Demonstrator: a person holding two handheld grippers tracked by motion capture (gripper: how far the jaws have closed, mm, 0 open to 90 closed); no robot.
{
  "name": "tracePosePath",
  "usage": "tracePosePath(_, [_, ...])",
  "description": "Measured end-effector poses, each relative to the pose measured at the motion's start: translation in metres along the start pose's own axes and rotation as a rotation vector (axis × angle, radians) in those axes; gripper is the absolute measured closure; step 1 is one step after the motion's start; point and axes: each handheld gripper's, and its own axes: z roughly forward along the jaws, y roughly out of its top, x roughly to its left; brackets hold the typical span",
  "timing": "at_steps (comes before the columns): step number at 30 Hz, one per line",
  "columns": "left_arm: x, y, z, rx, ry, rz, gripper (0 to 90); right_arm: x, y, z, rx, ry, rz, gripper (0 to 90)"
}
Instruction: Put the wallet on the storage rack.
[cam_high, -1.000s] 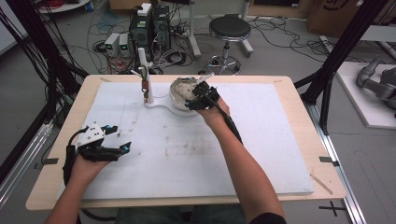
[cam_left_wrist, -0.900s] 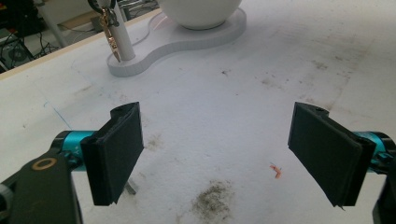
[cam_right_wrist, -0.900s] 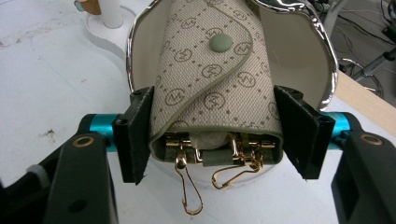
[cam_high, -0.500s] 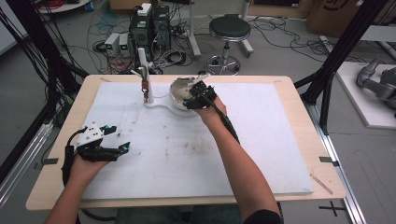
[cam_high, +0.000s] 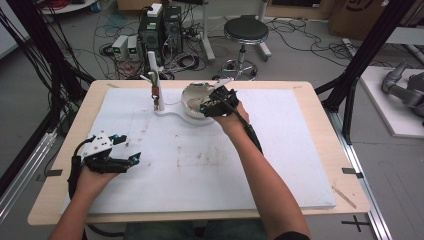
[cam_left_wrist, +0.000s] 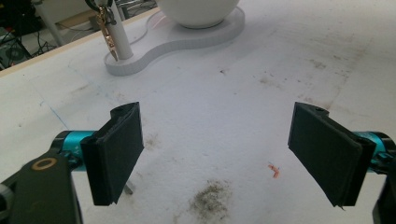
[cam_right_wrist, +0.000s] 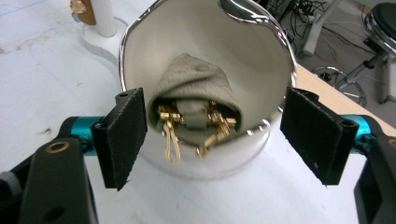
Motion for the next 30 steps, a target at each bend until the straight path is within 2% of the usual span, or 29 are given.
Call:
tracePosePath(3, [-0.002, 0.001, 0.003, 0.002, -0.006, 0.000, 17.9, -0.005, -0.003, -0.011, 0.024, 0.011, 0.008, 22.2])
tracePosePath(6, [-0.004, 0.004, 0.008, 0.007, -0.014, 0.006, 17.9, -0.007, -0.006, -0.024, 0.023, 0.004, 0.002, 22.2])
tracePosePath(9, [-0.005, 0.007, 0.013, 0.001, -0.024, 0.008, 17.9, -0.010, -0.013, -0.042, -0.016, 0.003, -0.005, 22.3])
tracePosePath(11, [-0.006, 0.009, 0.016, -0.003, -0.032, 0.013, 17.9, -0.012, -0.024, -0.053, -0.042, 0.008, 0.006, 22.2])
tracePosePath(15, [-0.007, 0.012, 0.024, -0.003, -0.047, 0.014, 17.9, -0.022, -0.050, -0.072, -0.057, 0.010, 0.021, 22.2])
tracePosePath(19, [-0.008, 0.015, 0.030, -0.006, -0.060, 0.019, 17.9, -0.033, -0.077, -0.089, -0.081, -0.001, 0.073, 21.7])
tracePosePath(25, [-0.011, 0.019, 0.036, -0.011, -0.074, 0.021, 17.9, -0.040, -0.109, -0.106, -0.116, -0.015, 0.119, 21.6])
tracePosePath(30, [-0.013, 0.020, 0.039, -0.009, -0.083, 0.023, 17.9, -0.043, -0.132, -0.113, -0.130, -0.012, 0.163, 20.9])
